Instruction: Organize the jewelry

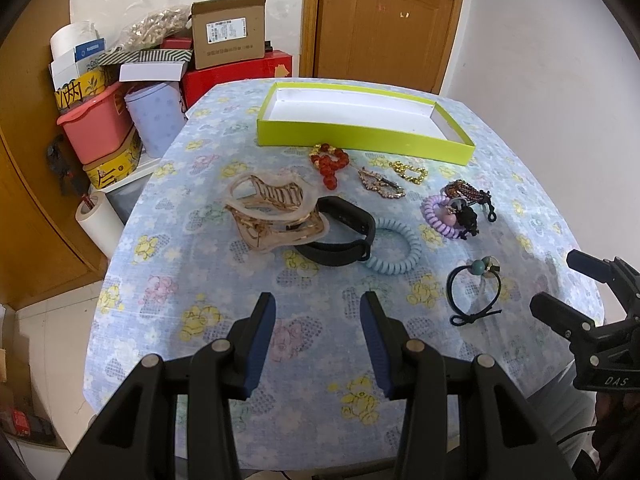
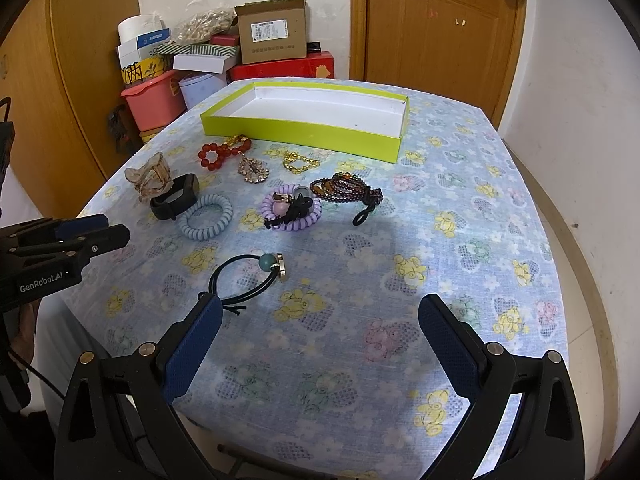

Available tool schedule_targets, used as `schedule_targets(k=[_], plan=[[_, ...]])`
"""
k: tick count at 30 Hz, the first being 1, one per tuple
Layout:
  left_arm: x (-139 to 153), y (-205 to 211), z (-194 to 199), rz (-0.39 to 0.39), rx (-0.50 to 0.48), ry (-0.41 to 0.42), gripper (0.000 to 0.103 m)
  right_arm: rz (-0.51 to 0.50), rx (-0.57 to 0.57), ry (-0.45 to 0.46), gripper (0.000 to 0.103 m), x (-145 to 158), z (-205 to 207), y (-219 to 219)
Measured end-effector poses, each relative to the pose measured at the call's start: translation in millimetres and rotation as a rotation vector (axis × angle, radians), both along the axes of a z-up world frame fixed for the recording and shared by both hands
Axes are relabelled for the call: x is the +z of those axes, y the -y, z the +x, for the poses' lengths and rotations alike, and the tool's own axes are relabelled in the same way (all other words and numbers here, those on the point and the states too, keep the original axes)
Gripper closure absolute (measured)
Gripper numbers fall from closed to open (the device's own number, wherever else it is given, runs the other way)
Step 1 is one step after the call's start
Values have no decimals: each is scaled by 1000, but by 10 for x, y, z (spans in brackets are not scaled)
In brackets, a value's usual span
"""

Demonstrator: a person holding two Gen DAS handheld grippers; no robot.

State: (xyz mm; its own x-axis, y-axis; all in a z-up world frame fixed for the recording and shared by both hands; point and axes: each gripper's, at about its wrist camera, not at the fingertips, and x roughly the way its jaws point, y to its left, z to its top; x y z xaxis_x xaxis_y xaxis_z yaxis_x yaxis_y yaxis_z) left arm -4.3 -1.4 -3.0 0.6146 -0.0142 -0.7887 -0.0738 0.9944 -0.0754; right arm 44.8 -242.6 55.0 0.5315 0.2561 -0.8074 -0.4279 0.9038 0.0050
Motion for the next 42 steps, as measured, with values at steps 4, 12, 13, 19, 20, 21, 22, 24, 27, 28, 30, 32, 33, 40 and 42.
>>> schedule_targets(k=[4, 12, 13, 19, 20, 21, 22, 24, 27, 28, 30, 32, 33, 40, 42], plan=[[-1, 0, -1, 0, 1, 0, 57, 0, -1, 0, 4, 4, -1, -1], [-4, 4, -2, -5, -4, -1, 57, -1, 0, 1, 4, 10, -1, -1], [-8, 4, -2, -7, -4, -3, 57, 0, 0, 0, 4, 14, 0, -3], [-20, -9, -4, -18, -5, -3, 57, -1, 0, 1, 4, 14, 0, -6], [-20, -11, -4, -21, -5, -1, 57, -1, 0, 1, 4, 13, 0, -6], [-19, -15, -5, -19, -5, -1, 57, -1, 0, 1, 4, 13, 0, -7], [-21, -16, -3, -16, -6, -1, 57, -1, 0, 1, 4, 13, 1, -7], [-25, -13, 0, -17, -8, -3, 57, -1, 0, 1, 4, 11, 2, -8], [-22, -4, 0, -16, -17, -3, 57, -1, 1, 1, 4, 20, -1, -11], [-22, 2, -2, -17, -21, -3, 57, -1, 1, 1, 4, 19, -1, -10], [-18, 9, -3, -15, -24, -3, 57, -1, 2, 2, 4, 25, -1, -15], [-17, 14, 0, -18, -27, -5, 57, -1, 3, 3, 4, 37, -2, -24], [-18, 14, 0, -18, -27, -5, 57, -1, 3, 3, 4, 36, -2, -23], [-6, 0, 5, -52, -35, 4, 57, -1, 3, 3, 4, 26, -4, -19], [-5, 1, 8, -57, -39, 2, 57, -1, 6, 4, 4, 36, 1, -30]])
